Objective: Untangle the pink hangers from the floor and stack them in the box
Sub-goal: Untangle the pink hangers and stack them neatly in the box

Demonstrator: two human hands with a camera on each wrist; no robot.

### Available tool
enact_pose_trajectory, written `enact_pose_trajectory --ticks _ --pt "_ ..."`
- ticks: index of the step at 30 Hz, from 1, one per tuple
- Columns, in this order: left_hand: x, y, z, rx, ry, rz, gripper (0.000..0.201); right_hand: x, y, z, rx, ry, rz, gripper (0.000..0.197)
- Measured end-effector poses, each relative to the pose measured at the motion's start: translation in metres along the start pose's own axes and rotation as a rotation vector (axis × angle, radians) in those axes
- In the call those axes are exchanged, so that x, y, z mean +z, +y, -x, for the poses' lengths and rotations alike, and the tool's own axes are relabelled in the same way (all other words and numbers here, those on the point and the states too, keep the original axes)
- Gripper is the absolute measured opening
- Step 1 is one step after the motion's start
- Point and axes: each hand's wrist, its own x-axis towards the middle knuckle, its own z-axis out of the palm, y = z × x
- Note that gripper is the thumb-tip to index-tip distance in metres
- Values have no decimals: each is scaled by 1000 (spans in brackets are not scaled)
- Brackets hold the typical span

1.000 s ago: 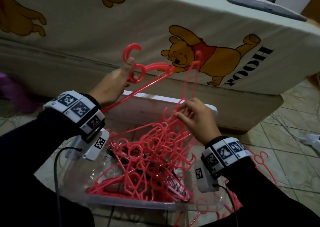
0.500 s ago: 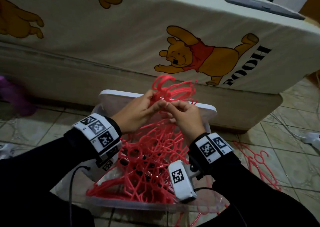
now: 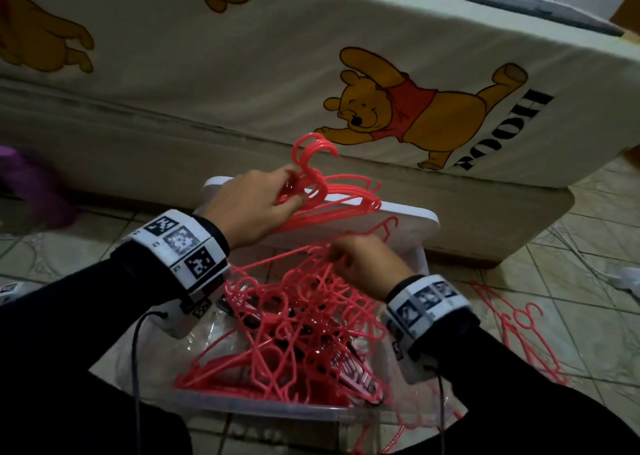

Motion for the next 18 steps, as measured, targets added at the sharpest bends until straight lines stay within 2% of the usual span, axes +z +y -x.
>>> enact_pose_trajectory --ticks 4,7,10,14,18 --pt "-8 -2 -2 -8 26 -158 36 38 -9 0 -191 -112 287 28" --pt "-11 -2 -3 -26 44 -165 28 65 -15 -4 -318 -217 501 34" --pt "-12 -2 -2 -36 36 -165 28 79 -18 -3 -380 -310 625 31" --pt "-15 -7 -1 -47 31 -156 27 74 -15 -7 -403 -279 648 27" --pt "-18 -11 -2 -68 47 -156 28 64 -8 -7 -321 -326 551 26"
